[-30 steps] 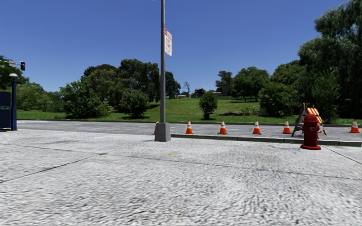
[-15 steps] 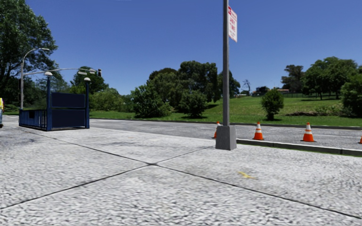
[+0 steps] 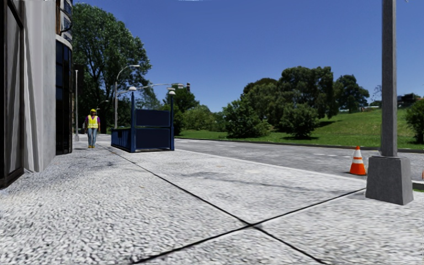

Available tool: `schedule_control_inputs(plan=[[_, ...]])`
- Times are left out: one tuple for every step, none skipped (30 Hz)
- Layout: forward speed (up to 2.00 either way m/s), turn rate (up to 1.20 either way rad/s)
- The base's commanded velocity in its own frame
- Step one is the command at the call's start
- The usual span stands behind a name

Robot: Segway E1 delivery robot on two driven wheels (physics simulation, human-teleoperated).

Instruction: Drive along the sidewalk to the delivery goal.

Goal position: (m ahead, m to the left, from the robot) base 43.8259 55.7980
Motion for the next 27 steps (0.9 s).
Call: schedule_control_inputs(plan=[[2.00, 0.74], [2.00, 0.74], [2.00, 0.74], [2.00, 0.74], [2.00, 0.74], [2.00, 0.74], [2.00, 0.74], [2.00, 0.71], [2.00, 0.59], [2.00, 0.59], [2.00, 0.52], [2.00, 0.38], [2.00, 0.00], [2.00, 0.00], [2.00, 0.00], [2.00, 0.00], [2.00, 0.00], [1.81, 0.00], [1.81, 0.00], [1.61, 0.00], [1.52, 0.00], [1.47, 0.00], [1.46, 0.00], [1.45, 0.00], [1.45, 0.00], [1.45, 0.00], [1.45, 0.00]])
